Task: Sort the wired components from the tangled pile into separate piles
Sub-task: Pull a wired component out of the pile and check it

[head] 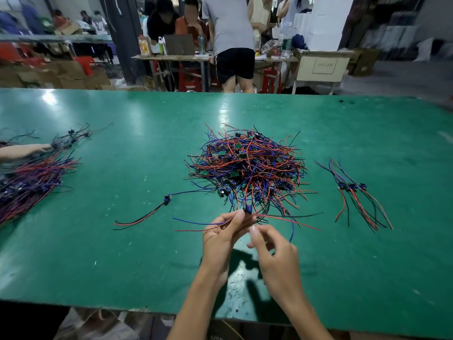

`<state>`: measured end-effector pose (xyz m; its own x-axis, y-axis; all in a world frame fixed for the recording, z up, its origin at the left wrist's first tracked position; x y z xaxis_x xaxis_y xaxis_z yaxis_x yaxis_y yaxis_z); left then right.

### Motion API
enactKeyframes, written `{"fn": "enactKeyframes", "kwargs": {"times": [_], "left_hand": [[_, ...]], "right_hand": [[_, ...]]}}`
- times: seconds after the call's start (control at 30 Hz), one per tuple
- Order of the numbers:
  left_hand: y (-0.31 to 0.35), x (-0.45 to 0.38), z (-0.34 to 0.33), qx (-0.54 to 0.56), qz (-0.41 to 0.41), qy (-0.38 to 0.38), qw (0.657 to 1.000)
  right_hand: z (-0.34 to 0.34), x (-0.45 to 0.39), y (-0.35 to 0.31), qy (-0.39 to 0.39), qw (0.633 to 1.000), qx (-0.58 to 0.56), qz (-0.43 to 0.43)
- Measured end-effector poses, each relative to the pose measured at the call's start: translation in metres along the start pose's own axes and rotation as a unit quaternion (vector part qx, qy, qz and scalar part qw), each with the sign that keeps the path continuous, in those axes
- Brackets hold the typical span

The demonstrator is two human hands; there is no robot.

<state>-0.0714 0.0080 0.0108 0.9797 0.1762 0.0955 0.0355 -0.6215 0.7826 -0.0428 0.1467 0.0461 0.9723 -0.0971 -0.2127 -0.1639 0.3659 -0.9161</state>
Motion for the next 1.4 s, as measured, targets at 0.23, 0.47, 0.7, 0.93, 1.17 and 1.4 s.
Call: {"fn": "enactKeyframes", "kwargs": {"times": [0.23, 0.47, 0.7, 0.93, 1.17, 1.4], "left_hand": [[-0.004, 0.005, 0.001, -0.124, 0.010, -0.052, 0.991], [0.012, -0.001, 0.024, -0.227, -0.034, 0.026, 0.973], [0.011, -0.005, 0.050, -0.146, -0.007, 0.106, 0.983], [0.021, 0.006, 0.071, -0.161, -0.052, 0.246, 0.954], [0.057, 0.011, -0.010, -0.474, -0.239, 0.074, 0.845], [-0.008, -0.007, -0.048, -0.327, 0.061, -0.150, 0.931]], "right_hand": [[-0.001, -0.022, 0.042, 0.050, 0.973, -0.174, -0.146], [0.002, -0.042, 0.054, 0.020, 0.973, -0.184, -0.139], [0.002, -0.041, 0.065, 0.026, 0.956, -0.249, -0.152], [0.009, -0.048, 0.073, 0.047, 0.923, -0.336, -0.179], [-0.002, -0.056, 0.072, -0.051, 0.948, -0.268, -0.163], [0.016, -0.066, 0.042, -0.056, 0.994, -0.091, -0.008]]}}
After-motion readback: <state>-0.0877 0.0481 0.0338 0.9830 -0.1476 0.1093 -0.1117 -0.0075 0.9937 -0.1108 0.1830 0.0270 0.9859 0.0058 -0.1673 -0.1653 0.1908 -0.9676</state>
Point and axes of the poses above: each hand's wrist, its own x-axis away from the middle knuckle, its own z-axis out of the back of the hand, y = z × x, the point moved 9 cm from there along -x, towards the middle knuckle, and after that the axes turned 2 degrees about -z, right-handed, at the moved point
